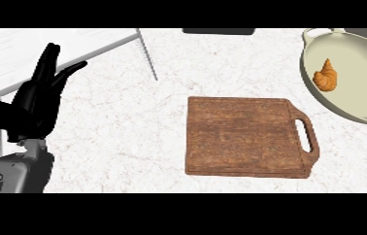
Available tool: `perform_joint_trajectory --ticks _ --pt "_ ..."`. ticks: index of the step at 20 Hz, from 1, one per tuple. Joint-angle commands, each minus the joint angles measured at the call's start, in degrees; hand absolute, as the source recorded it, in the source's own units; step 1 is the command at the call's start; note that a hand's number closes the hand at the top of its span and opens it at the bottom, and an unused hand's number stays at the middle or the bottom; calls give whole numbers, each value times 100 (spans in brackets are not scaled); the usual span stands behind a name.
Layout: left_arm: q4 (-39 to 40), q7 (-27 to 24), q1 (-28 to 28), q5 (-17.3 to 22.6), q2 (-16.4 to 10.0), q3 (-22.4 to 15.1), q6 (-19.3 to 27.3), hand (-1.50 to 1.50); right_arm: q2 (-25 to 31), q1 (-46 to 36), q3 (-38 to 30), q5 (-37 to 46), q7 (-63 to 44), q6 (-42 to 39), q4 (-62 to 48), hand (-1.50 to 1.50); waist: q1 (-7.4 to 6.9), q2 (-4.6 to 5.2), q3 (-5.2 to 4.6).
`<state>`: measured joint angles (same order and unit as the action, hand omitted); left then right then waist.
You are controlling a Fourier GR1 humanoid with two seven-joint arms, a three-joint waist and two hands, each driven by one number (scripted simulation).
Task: Pick the croissant from the cutting board and place it in the pot
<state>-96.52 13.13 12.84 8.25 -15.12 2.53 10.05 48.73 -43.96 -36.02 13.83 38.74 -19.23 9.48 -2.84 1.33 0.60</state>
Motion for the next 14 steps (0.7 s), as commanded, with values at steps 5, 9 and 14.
perform_joint_trajectory --ticks 5,9,14 --pt "362 9 159 -92 119 -86 35 0 678 353 -81 -67 183 -934 -95 -150 47 68 -2" --pt "211 -9 -103 12 15 51 -75 0 719 644 -117 -104 370 -1014 -82 -150 3 28 -4" --pt "115 7 -37 93 -5 96 -126 0 837 821 -153 -147 392 -1175 -88 -150 -17 38 11"
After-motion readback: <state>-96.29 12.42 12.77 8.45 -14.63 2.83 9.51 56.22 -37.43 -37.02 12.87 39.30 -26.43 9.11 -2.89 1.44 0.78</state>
